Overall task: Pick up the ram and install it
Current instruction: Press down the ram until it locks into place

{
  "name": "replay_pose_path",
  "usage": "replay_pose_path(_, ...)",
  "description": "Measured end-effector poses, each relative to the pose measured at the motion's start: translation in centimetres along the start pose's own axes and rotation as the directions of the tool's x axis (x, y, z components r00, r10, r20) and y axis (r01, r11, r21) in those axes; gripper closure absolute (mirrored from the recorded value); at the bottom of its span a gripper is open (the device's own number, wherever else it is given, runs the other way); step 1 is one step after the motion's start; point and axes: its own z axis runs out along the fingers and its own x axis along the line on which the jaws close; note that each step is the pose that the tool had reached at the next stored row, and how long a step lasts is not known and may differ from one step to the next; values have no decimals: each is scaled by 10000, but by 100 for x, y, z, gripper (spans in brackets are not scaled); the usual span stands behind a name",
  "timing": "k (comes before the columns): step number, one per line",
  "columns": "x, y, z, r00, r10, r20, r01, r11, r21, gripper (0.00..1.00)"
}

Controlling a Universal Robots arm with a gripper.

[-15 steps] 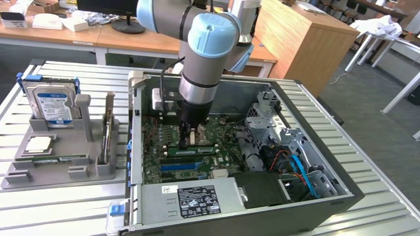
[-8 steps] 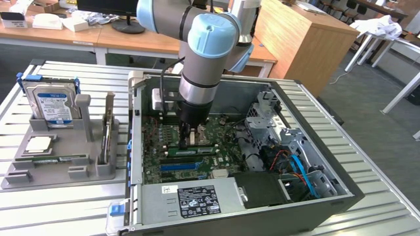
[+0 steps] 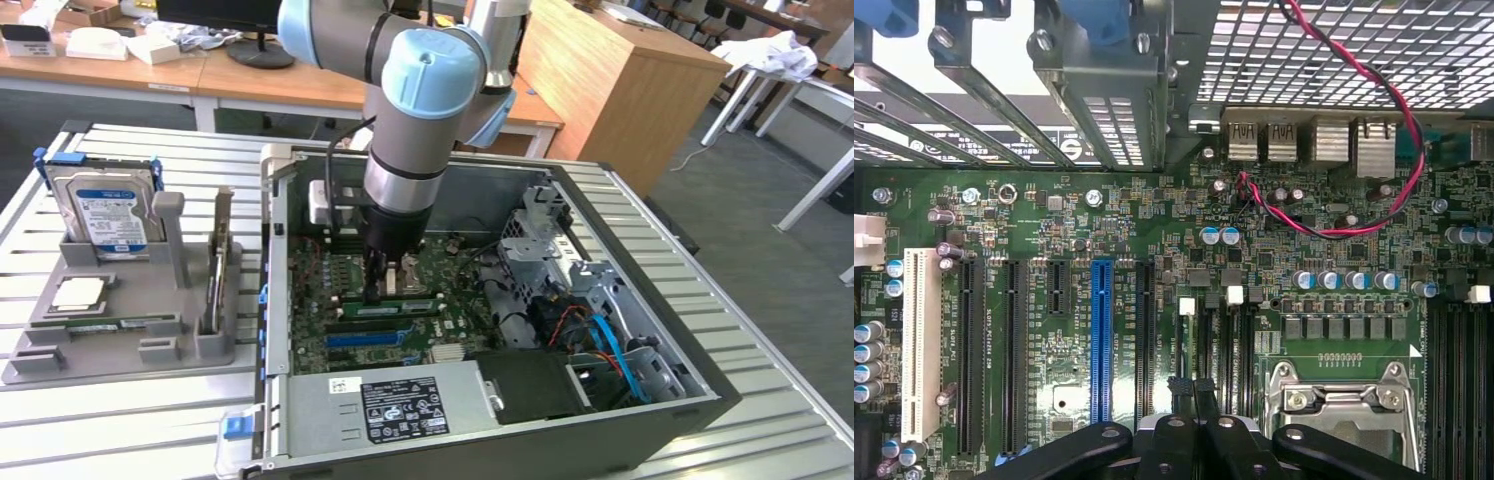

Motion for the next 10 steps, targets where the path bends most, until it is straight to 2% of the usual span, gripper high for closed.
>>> replay_pose_path(7, -1, 0, -2, 10000, 0, 7, 0, 10000, 4, 90)
replay_pose_path(10, -3, -1, -35, 10000, -1, 10, 1, 10000, 6, 90)
